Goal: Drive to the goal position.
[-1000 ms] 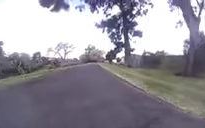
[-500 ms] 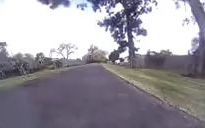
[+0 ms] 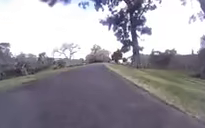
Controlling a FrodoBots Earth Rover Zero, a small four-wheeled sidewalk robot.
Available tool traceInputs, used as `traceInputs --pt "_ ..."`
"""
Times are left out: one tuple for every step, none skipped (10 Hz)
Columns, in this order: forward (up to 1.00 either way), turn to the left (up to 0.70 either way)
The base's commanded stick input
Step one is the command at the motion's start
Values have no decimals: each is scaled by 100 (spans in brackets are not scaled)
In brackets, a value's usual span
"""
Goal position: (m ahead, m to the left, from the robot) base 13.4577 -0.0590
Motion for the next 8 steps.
traceInputs --pt "85 0" --pt "85 0" --pt "85 0" --pt "85 0" --pt "85 0" --pt "85 0" --pt "85 0" --pt "85 0"
